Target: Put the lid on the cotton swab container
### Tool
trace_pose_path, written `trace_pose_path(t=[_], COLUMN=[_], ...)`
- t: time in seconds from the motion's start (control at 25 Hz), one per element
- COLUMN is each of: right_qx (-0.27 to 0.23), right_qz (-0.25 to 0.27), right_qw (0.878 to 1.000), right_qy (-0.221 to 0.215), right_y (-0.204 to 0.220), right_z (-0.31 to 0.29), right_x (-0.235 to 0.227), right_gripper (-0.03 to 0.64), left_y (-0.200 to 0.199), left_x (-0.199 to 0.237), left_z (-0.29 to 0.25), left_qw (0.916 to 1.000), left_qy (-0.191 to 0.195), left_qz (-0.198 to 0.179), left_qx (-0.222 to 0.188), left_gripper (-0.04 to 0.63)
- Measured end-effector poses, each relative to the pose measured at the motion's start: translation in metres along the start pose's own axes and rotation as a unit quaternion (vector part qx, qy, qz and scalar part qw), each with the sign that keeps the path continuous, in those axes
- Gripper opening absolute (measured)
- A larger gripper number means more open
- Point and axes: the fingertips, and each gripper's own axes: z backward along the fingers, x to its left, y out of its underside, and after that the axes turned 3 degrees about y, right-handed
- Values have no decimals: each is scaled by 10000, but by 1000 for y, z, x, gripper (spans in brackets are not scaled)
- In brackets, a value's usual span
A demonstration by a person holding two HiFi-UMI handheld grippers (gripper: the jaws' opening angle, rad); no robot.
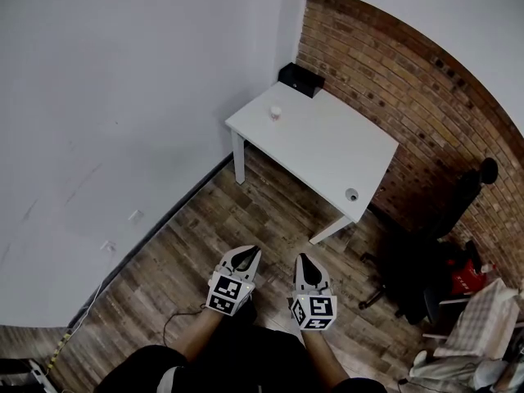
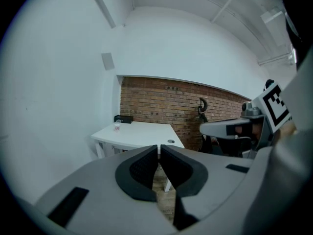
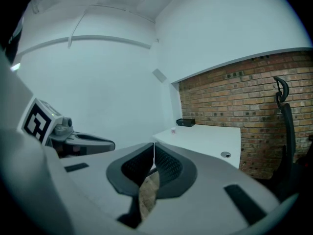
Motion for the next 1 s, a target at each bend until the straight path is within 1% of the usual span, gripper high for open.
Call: trace_pose_path(t=[0.36,0.48,0.64,1.0], right_qx=[20,54,106,163], right_qz=[42,14,7,-67], right_qw=[9999,9998,9995,9992], right_qy=[153,214,292,352], right_y=[-11,-10,-8,-9], right_z=[-54,-63,-71,-101], right_x=[7,7,4,-16], right_gripper=[21,23,21,23], left_y=[-10,-6,-10,-11], left_x=[57,70,81,98], left_z=[-21,-26,-32,-64], left_qw=[9999,9999,9999,9997], left_qy=[108,116,144,195], left_qz=[15,51,46,54], left_qx=[-39,34,13,150], left_gripper=[31,31,31,31])
